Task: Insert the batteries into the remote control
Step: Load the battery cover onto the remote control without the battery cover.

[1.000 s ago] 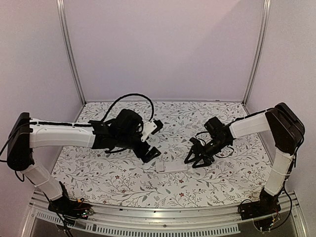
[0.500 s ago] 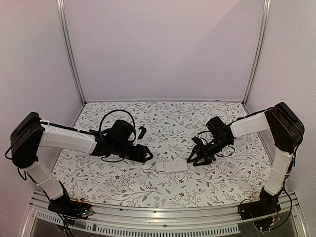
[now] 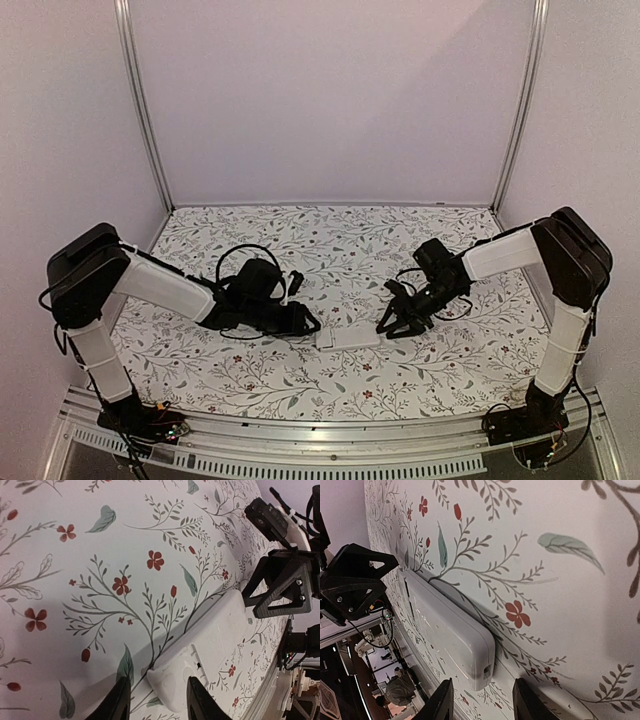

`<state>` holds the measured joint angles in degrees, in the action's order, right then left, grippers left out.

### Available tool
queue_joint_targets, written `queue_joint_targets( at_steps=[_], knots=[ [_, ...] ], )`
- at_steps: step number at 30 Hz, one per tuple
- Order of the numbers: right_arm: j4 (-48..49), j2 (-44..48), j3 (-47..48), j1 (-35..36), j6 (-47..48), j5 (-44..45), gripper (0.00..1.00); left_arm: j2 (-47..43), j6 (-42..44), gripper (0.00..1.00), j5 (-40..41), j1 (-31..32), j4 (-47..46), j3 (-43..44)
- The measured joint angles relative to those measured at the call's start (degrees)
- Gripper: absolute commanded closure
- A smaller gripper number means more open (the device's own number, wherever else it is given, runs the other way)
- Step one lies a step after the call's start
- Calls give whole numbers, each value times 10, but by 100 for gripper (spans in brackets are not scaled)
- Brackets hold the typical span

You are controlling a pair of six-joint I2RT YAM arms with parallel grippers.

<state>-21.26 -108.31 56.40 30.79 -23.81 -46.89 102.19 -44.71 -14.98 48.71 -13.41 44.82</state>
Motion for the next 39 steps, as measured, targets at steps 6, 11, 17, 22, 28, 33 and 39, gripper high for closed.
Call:
queue_joint_targets(
  at_steps=[6, 11, 17, 22, 28, 33, 39],
  knots=[
    [4, -6, 1, 4, -2, -7, 63, 26, -3, 68, -9, 9, -11, 5],
    [6, -8, 1, 5, -3, -9, 65, 39, 3, 71, -14, 10, -8, 21],
    [8, -11, 1, 8, -4, -12, 66, 40, 12, 74, -19, 11, 0, 23],
    [10, -13, 1, 8, -4, -16, 68, 40, 24, 75, -18, 17, 22, 35],
    [10, -14, 1, 16, -4, -16, 70, 40, 32, 77, -15, 23, 44, 48],
    [9, -14, 1, 22, -4, -15, 73, 49, 34, 76, -10, 24, 69, 69],
    [7, -16, 1, 22, -5, -13, 76, 57, 38, 79, -6, 24, 91, 89]
  ],
)
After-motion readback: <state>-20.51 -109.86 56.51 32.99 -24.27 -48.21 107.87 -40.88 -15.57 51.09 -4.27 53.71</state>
